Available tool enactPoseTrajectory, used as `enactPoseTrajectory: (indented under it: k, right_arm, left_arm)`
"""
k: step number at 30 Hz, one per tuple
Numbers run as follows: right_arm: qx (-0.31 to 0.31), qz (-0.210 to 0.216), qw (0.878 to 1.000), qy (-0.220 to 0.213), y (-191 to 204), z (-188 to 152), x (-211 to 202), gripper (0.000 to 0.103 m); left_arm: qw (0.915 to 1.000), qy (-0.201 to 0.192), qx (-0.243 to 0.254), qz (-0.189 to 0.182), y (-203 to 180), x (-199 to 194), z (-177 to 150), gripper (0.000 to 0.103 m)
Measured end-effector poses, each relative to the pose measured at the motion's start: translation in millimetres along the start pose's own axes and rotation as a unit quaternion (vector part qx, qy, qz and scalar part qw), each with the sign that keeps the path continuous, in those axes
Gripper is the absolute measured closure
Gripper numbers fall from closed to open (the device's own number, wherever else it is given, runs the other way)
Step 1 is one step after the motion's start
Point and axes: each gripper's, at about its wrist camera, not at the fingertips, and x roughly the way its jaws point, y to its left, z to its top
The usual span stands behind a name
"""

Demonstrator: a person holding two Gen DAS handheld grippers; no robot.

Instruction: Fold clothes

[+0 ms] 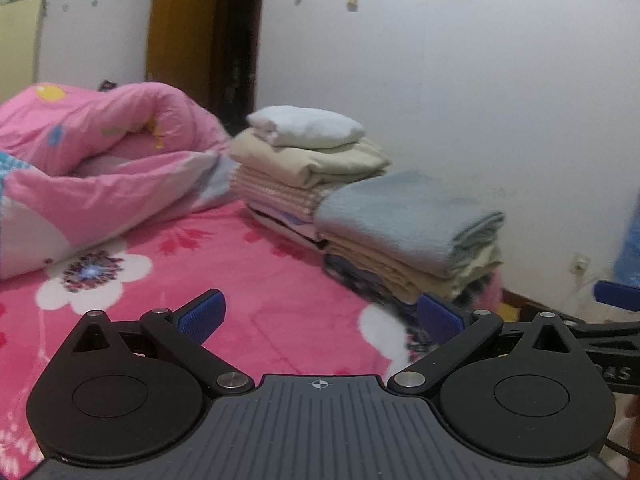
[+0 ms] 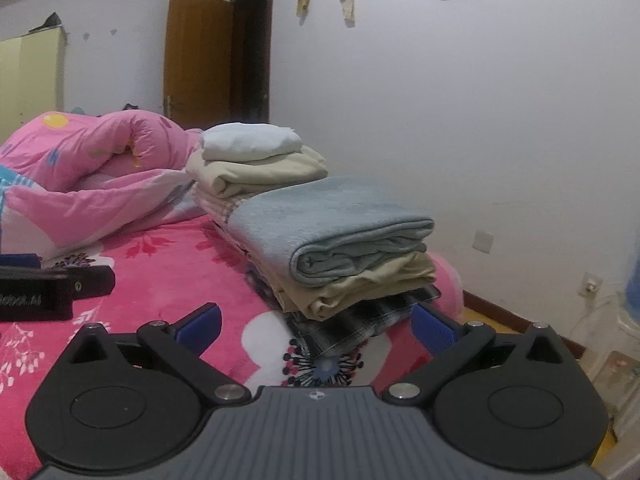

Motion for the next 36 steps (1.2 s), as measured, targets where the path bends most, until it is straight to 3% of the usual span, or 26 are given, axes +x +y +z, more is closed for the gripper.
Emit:
enactPoseTrajectory:
  k: [12, 36]
  right_arm:
    - [0.001, -0.066, 0.998, 0.01, 12.9, -7.1, -1.2, 0.0]
    - [0.002, -0.081, 0.996, 0.022, 15.9, -14.0, 3.4, 0.0]
  left_arm:
    - [0.9992, 0.027, -0.028, -0.009, -3.0, 8.4, -11.0, 0.0]
    - [0.9992, 0.036, -0.017, -0.009, -12.9, 8.8, -14.6, 0.0]
